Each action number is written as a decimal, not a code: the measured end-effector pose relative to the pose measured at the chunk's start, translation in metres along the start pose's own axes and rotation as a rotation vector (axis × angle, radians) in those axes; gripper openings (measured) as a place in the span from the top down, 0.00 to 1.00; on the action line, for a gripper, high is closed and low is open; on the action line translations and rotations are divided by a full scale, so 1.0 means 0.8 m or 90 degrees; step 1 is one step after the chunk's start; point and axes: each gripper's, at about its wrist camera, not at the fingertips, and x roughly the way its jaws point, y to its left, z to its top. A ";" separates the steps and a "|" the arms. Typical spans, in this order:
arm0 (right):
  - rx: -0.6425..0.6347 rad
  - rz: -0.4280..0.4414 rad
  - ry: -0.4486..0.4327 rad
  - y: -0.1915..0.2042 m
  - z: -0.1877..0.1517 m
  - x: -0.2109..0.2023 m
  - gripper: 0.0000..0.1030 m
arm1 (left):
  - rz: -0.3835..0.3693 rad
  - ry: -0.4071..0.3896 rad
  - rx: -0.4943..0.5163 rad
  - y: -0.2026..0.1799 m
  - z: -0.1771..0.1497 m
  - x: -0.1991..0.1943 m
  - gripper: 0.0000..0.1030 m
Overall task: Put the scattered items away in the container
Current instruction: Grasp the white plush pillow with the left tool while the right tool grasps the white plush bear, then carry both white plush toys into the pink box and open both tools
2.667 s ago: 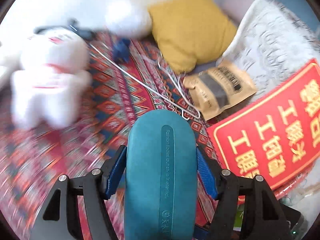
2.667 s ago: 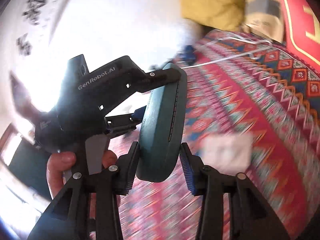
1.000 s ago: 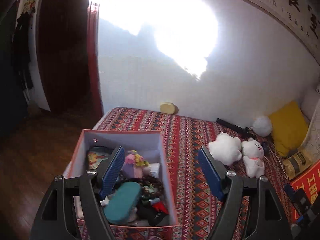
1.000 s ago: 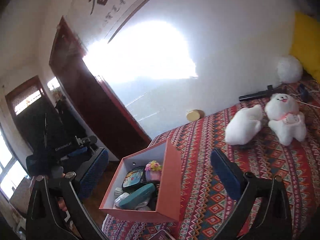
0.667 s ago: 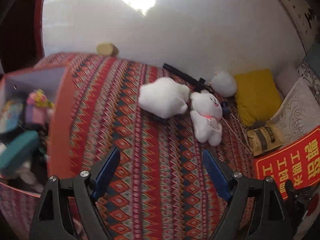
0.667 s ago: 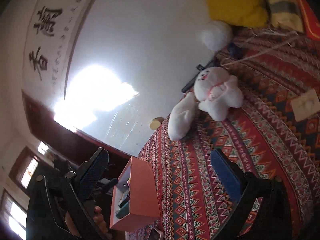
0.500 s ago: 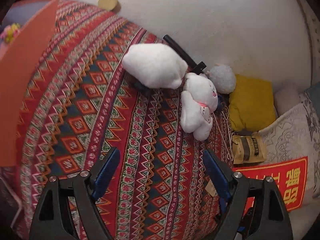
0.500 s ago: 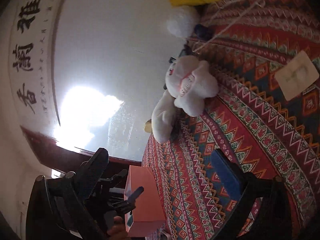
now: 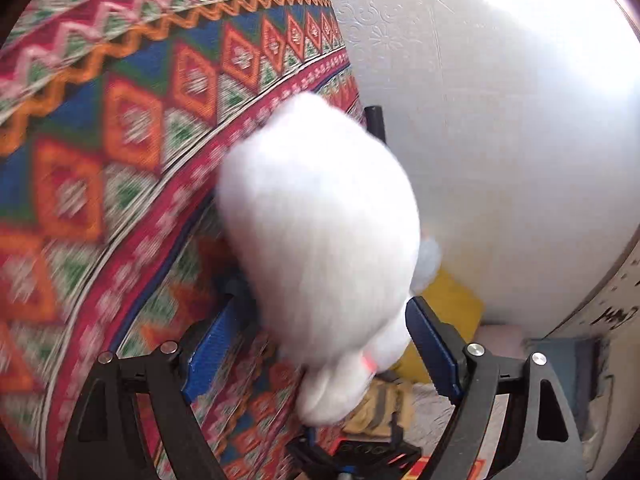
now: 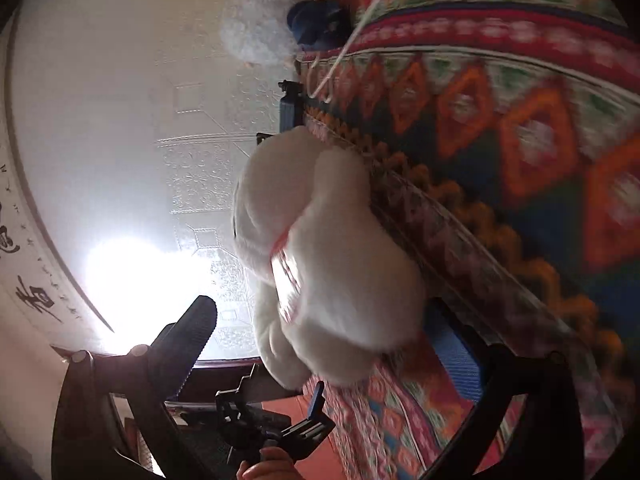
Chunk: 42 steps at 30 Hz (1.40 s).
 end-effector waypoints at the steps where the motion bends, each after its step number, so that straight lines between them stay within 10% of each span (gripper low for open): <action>1: -0.013 -0.007 -0.002 0.006 0.006 0.010 0.01 | -0.011 0.004 -0.004 -0.002 0.009 0.010 0.18; 5: -0.095 -0.023 0.015 0.024 0.013 0.044 0.06 | 0.002 0.025 0.040 -0.022 0.032 0.058 0.20; 6: -0.127 -0.034 0.018 0.028 0.012 0.050 0.43 | 0.020 0.014 0.066 -0.031 0.030 0.061 0.35; 7: -0.129 -0.018 0.037 0.022 0.013 0.057 0.49 | 0.041 0.010 0.091 -0.041 0.026 0.063 0.39; 11: -0.095 0.006 0.036 0.014 0.004 0.043 0.52 | 0.103 -0.016 0.182 -0.087 -0.009 0.030 0.48; 18: -0.165 0.026 0.043 0.068 -0.074 -0.077 0.54 | 0.076 -0.029 0.196 -0.110 -0.106 -0.132 0.47; 31: -0.193 0.038 0.116 0.040 -0.301 -0.298 0.54 | 0.140 -0.041 0.287 0.019 -0.339 -0.481 0.45; 42: -0.304 0.047 0.214 0.096 -0.422 -0.292 0.54 | 0.169 -0.115 0.270 0.070 -0.346 -0.622 0.45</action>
